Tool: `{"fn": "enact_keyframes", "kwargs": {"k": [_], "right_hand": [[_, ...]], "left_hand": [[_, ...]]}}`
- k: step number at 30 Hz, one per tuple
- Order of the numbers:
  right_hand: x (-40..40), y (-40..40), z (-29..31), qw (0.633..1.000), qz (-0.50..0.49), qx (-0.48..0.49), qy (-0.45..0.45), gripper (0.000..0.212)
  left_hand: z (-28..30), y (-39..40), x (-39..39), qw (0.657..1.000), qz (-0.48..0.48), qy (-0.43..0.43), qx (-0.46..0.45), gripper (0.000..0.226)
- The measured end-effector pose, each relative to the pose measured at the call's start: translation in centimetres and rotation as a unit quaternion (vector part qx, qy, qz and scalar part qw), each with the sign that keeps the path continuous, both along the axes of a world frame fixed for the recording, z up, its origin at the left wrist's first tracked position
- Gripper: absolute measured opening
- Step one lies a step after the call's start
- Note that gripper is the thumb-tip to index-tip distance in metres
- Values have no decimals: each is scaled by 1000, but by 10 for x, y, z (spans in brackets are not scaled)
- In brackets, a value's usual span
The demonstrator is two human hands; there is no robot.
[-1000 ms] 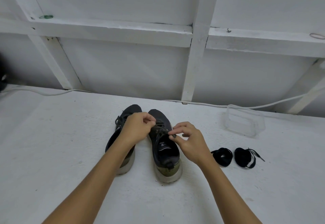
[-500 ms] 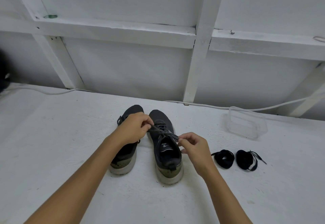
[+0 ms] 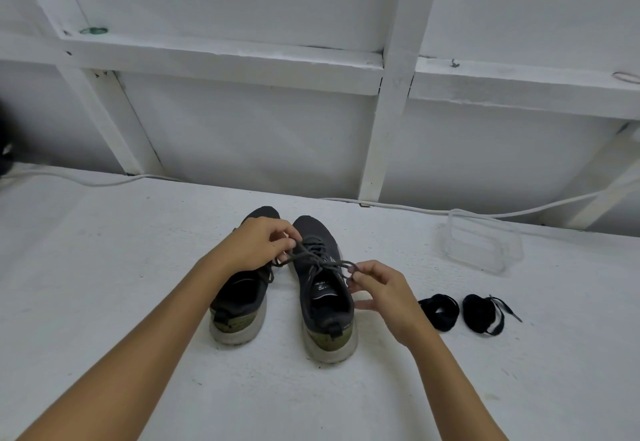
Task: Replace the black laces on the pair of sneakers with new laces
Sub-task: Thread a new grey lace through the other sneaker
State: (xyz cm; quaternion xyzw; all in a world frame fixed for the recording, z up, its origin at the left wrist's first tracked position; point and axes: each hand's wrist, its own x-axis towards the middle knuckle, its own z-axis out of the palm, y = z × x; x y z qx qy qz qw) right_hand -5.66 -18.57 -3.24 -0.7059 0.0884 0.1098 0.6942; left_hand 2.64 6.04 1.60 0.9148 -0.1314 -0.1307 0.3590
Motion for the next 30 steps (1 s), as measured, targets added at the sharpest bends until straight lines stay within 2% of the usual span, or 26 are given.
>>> {"fn": "enact_keyframes", "kwargs": {"k": [3, 6, 10, 16, 23, 30], "right_hand": [[4, 3, 4, 997, 10, -64, -28, 15], [8, 3, 2, 996, 2, -90, -18, 23], [7, -5, 1, 990, 19, -136, -3, 28], [4, -13, 2, 994, 26, -101, 18, 33], [2, -16, 2, 994, 30, -107, 13, 32], [0, -15, -1, 990, 16, -141, 2, 34]], "left_hand": [[2, 2, 3, 1000, 2, 2, 0, 15], [3, 6, 7, 998, -3, -27, 64, 12], [1, 13, 8, 995, -29, -31, 94, 11], [0, 19, 13, 992, -39, -69, 94, 11], [-2, 23, 17, 990, -47, -50, 123, 11], [-1, 19, 18, 989, -46, -73, 124, 10]]}}
